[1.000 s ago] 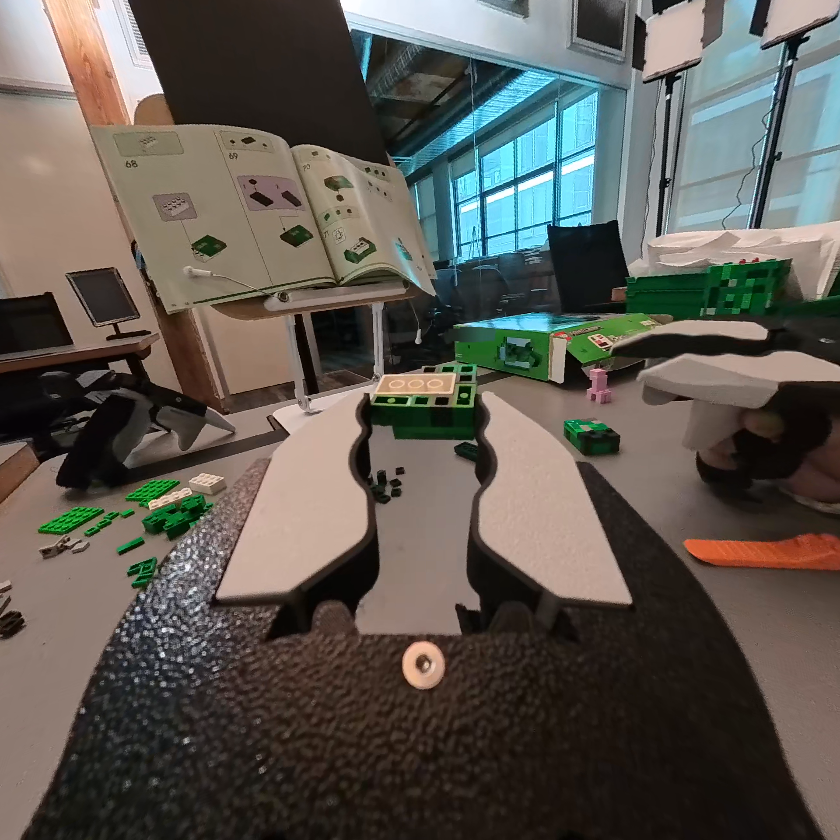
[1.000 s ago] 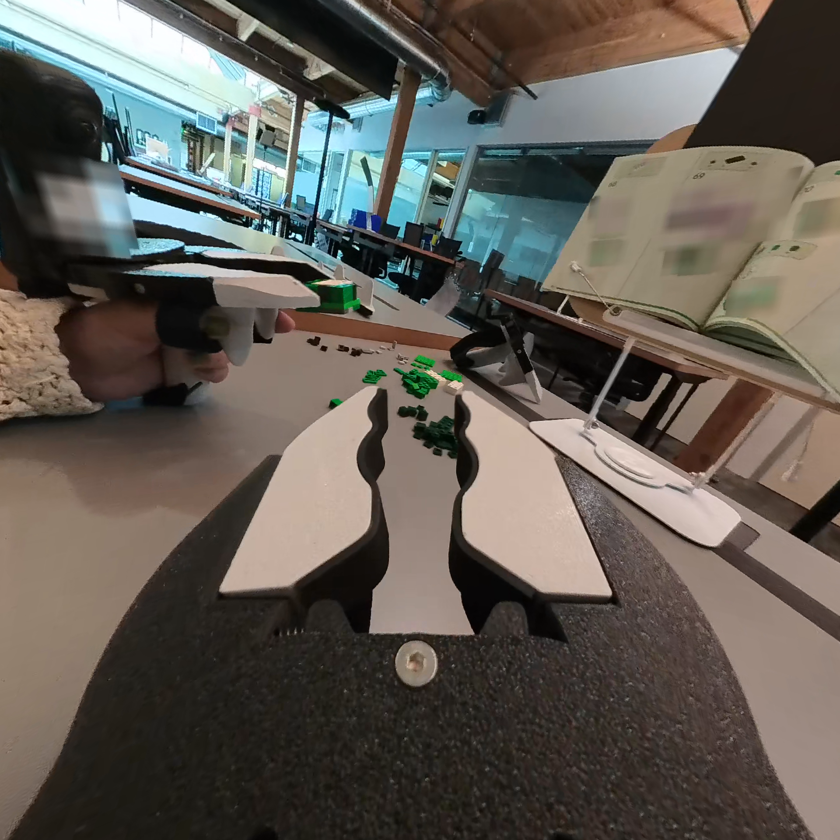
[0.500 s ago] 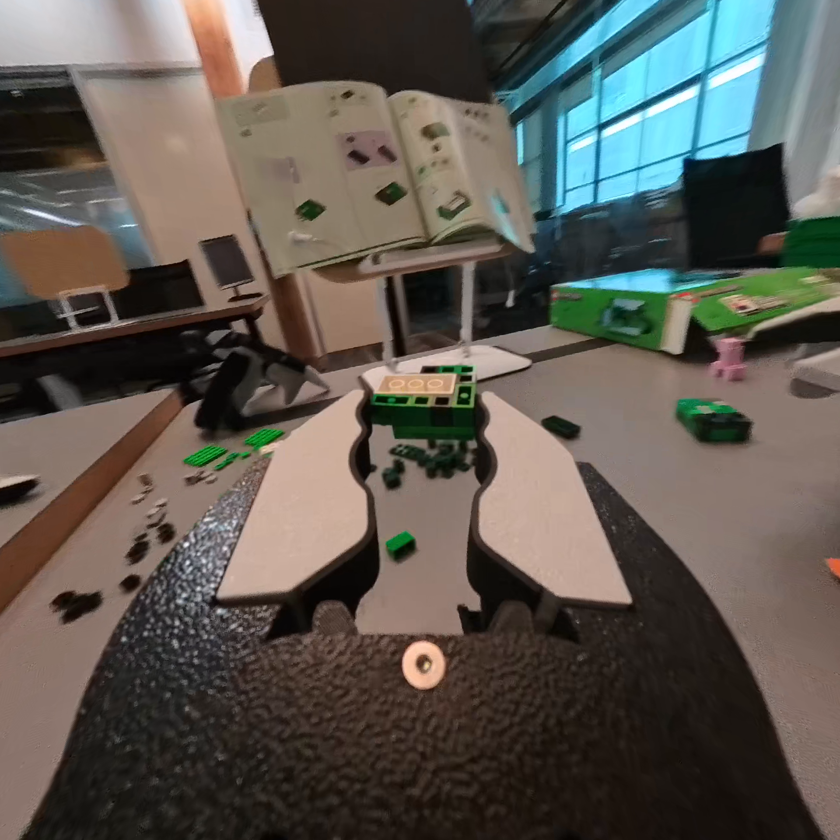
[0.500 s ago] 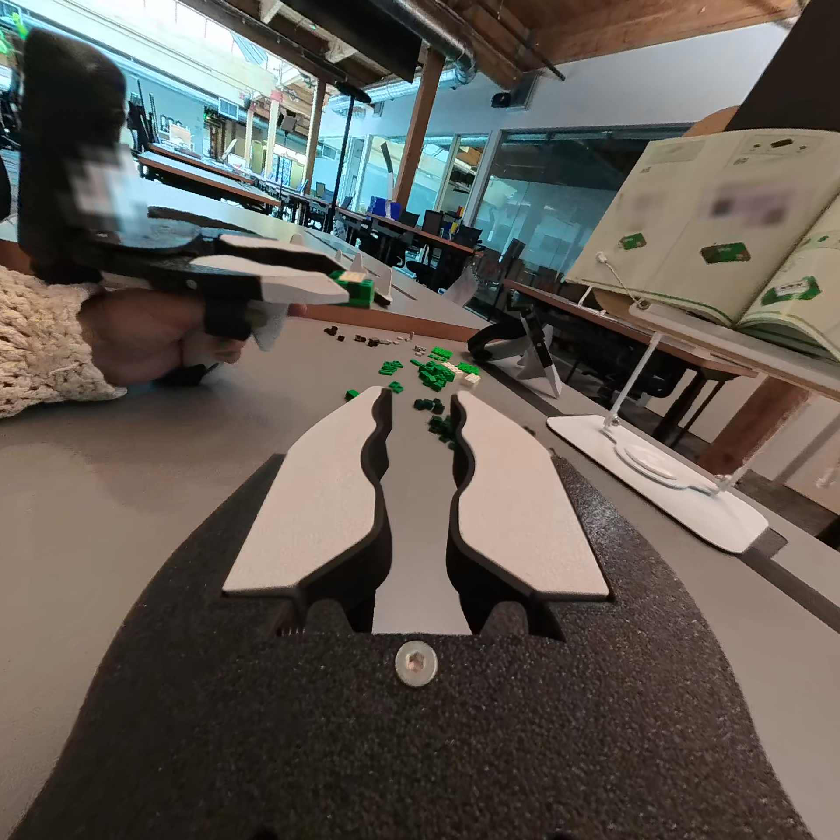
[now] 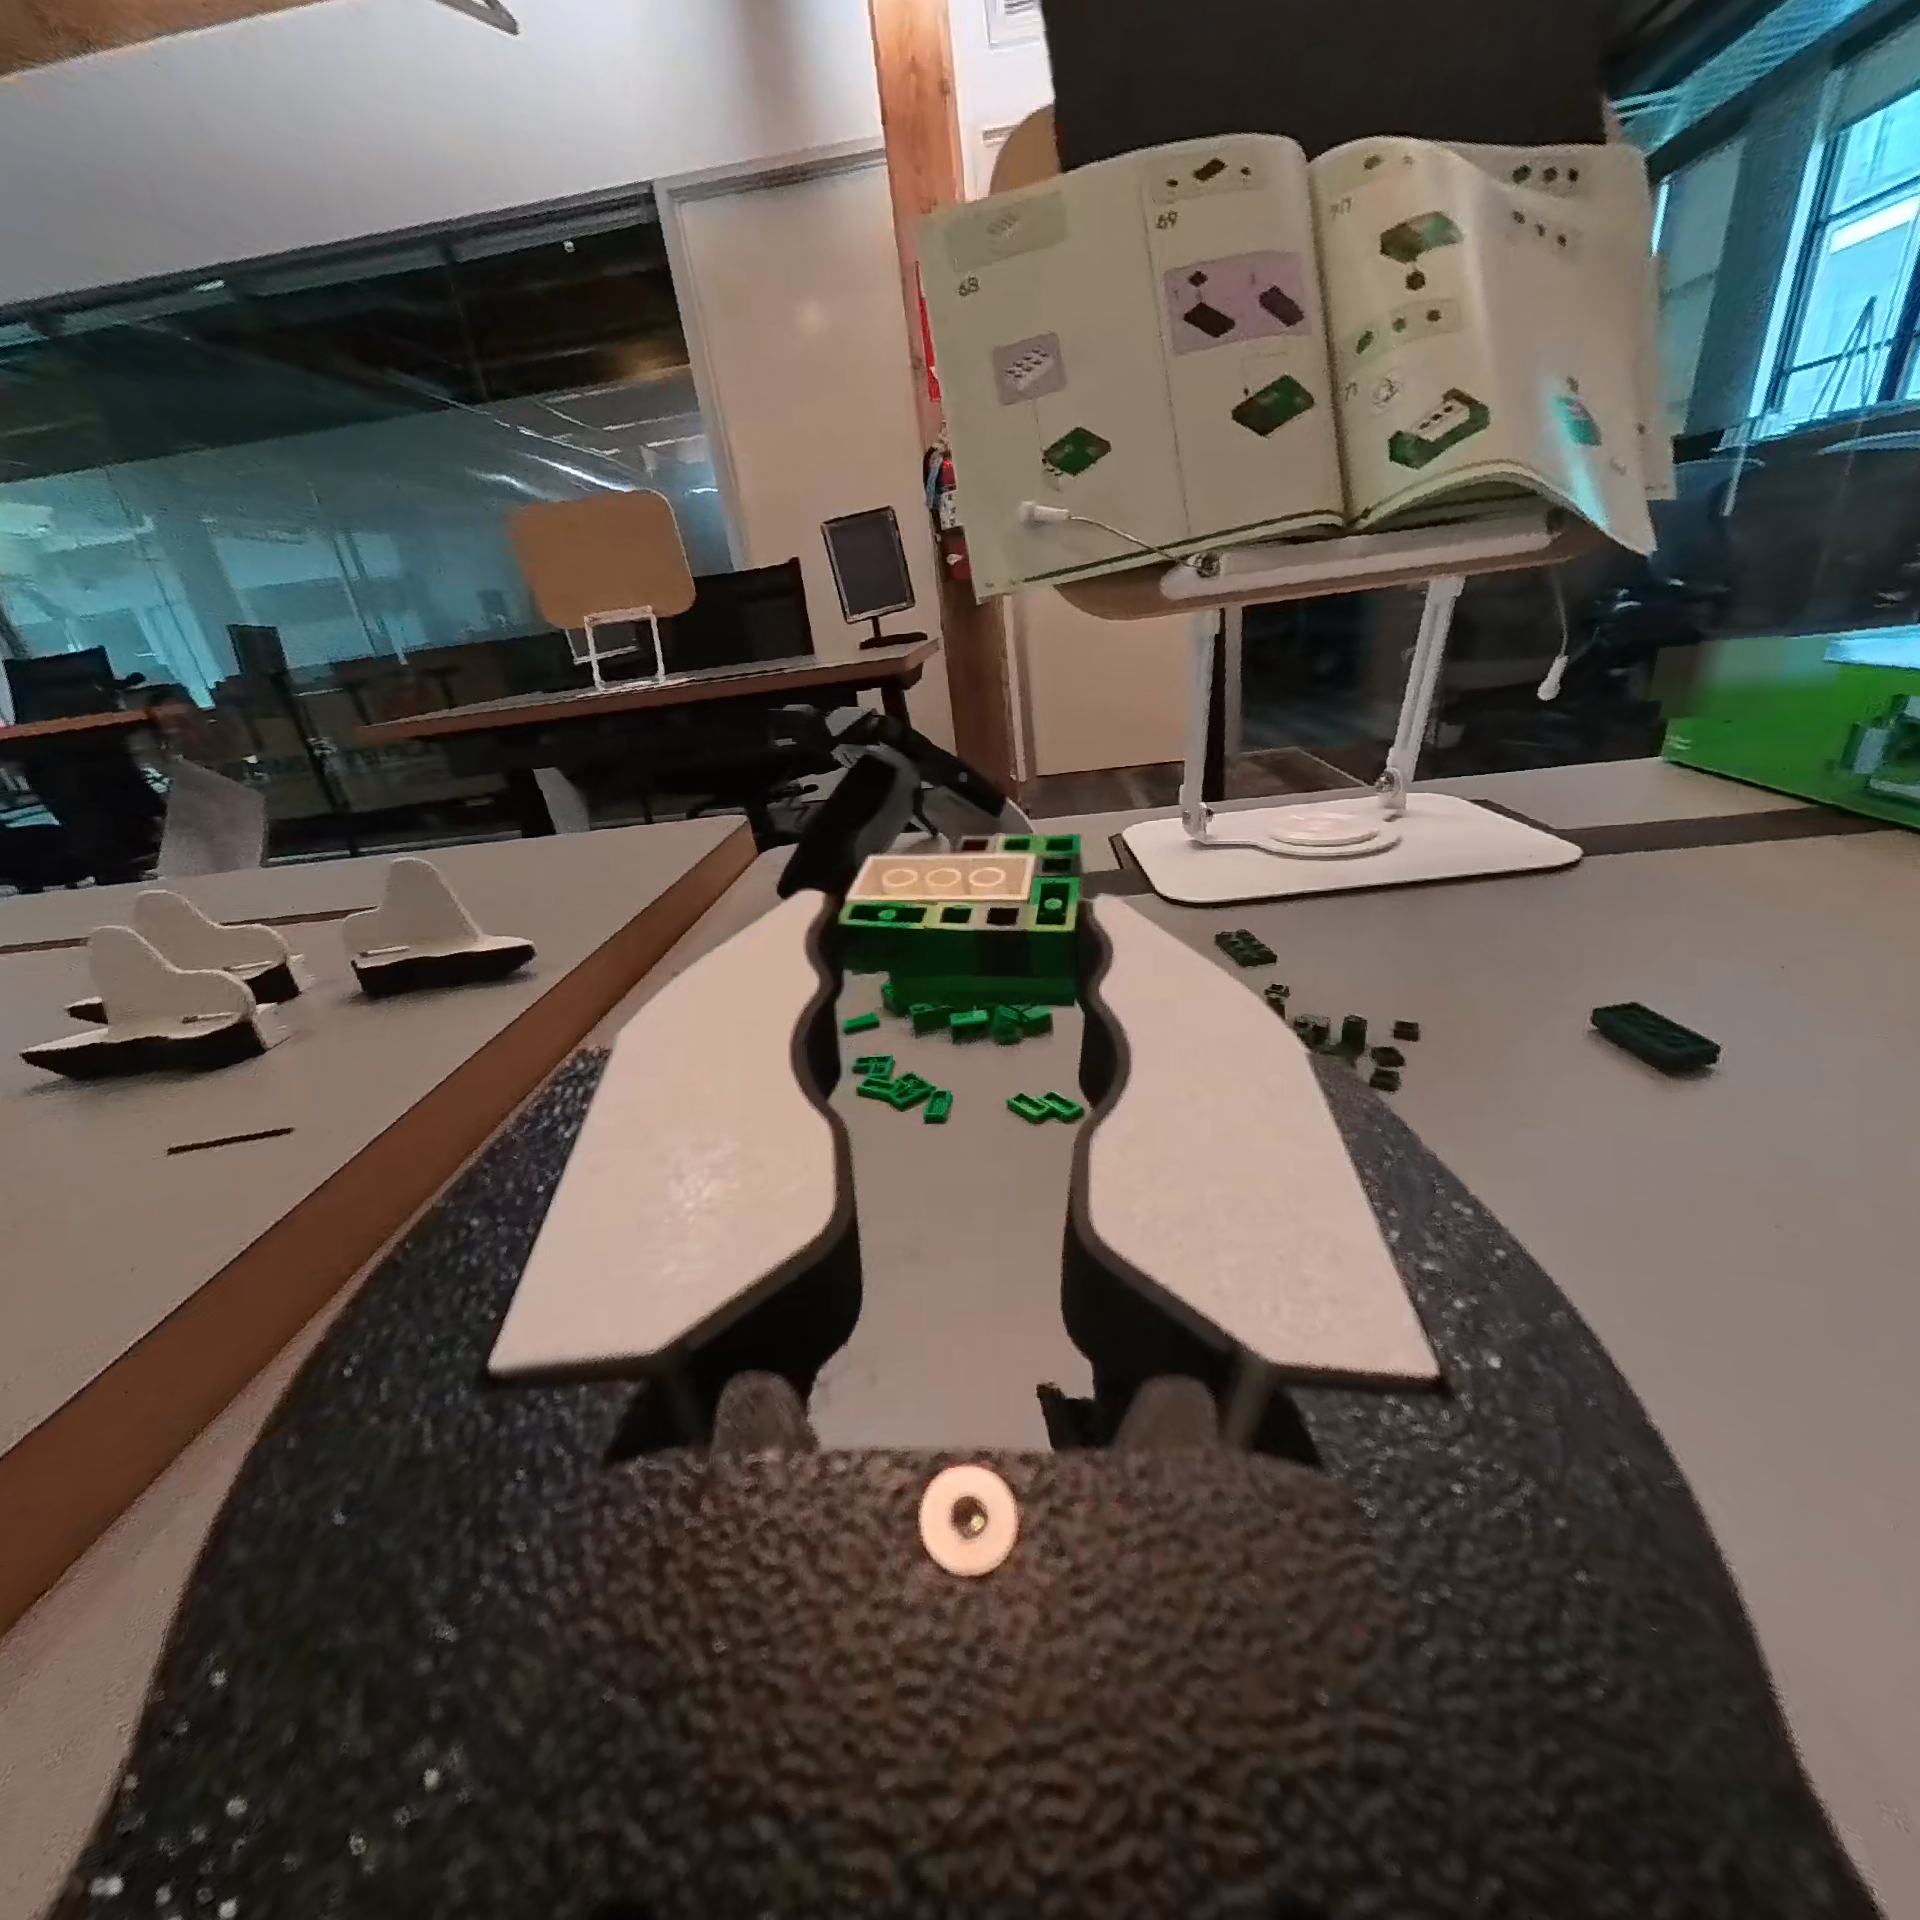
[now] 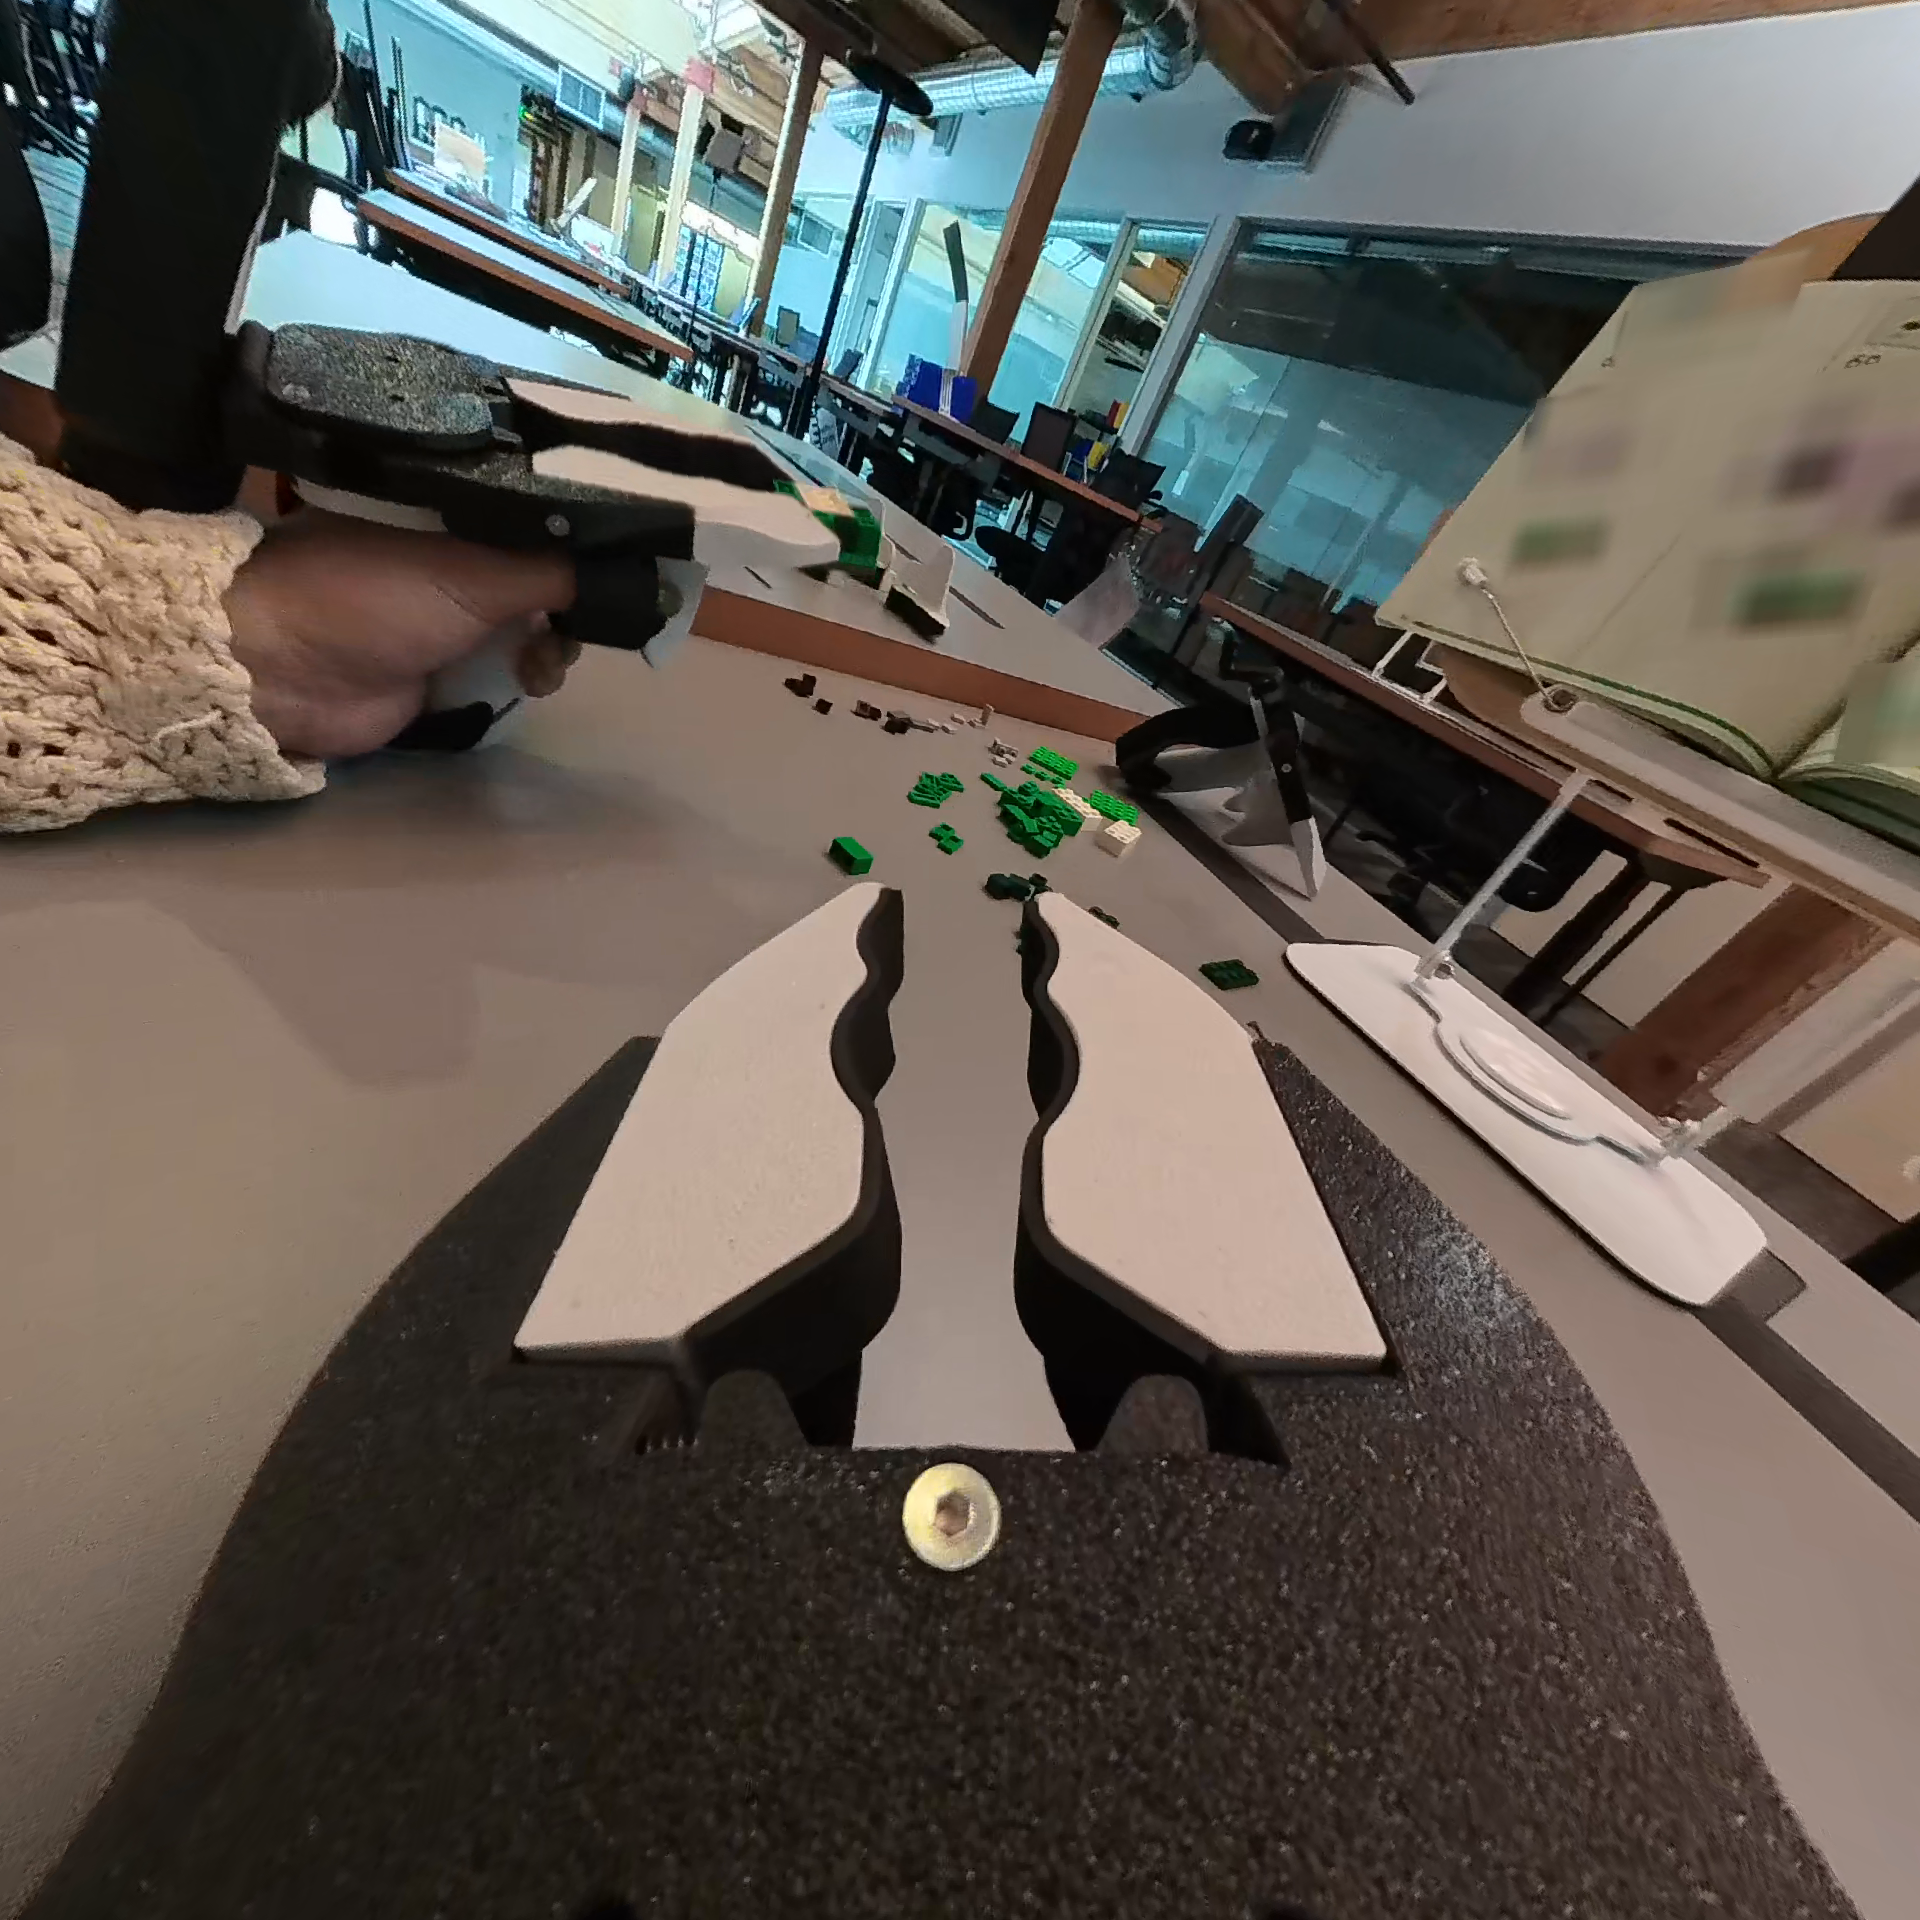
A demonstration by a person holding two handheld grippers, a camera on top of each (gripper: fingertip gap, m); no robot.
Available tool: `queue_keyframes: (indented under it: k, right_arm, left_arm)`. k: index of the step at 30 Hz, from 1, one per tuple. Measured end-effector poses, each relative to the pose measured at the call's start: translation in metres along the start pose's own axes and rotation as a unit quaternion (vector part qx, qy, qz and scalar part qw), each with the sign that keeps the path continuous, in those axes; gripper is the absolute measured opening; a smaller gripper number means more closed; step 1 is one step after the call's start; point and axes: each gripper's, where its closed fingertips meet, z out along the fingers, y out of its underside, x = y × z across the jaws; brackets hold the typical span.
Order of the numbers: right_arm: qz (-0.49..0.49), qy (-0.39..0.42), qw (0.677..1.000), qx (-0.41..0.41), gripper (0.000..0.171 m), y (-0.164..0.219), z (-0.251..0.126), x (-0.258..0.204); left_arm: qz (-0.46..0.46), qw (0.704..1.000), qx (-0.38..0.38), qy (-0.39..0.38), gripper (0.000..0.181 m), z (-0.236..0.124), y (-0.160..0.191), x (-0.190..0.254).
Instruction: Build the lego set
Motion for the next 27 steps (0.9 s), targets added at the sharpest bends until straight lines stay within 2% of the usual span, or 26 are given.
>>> queue_keyframes:
  k: [4, 7, 9, 10, 12, 14, 20, 25, 27]
  right_arm:
    - [0.002, -0.018, 1.000, -0.008, 0.021, 0.000, 0.005, -0.006]
    - [0.001, -0.081, 0.996, -0.045, 0.022, -0.001, 0.019, -0.015]
    - [-0.038, -0.118, 0.990, -0.074, 0.022, -0.002, 0.034, -0.012]
    - [-0.060, -0.141, 0.985, -0.081, 0.015, -0.004, 0.042, -0.010]
    - [-0.085, -0.196, 0.970, -0.117, 0.011, 0.000, 0.060, -0.010]
    - [-0.087, -0.247, 0.951, -0.162, 0.014, 0.012, 0.080, -0.011]
    - [-0.077, -0.364, 0.901, -0.224, 0.022, 0.046, 0.133, -0.025]
    - [-0.097, -0.391, 0.881, -0.246, 0.019, 0.067, 0.161, -0.029]
    - [-0.064, -0.424, 0.865, -0.260, 0.018, 0.071, 0.163, -0.033]
  left_arm:
    - [-0.012, 1.000, 0.000, -0.014, 0.043, 0.000, 0.001, -0.007]
    - [-0.014, 1.000, 0.002, -0.025, 0.043, -0.001, 0.001, -0.012]
    - [-0.017, 0.999, 0.005, -0.029, 0.044, -0.001, 0.001, -0.014]
    - [-0.019, 0.999, 0.006, -0.031, 0.044, -0.001, 0.001, -0.014]
    - [-0.022, 0.999, 0.007, -0.032, 0.044, -0.001, 0.000, -0.015]
    - [-0.027, 0.999, 0.011, -0.031, 0.044, 0.000, 0.000, -0.014]
    - [-0.010, 1.000, 0.015, -0.024, 0.044, 0.000, -0.002, -0.006]
    - [-0.026, 0.999, 0.016, -0.024, 0.044, 0.001, -0.001, -0.008]
    - [-0.019, 1.000, 0.015, -0.017, 0.044, 0.002, -0.001, -0.004]
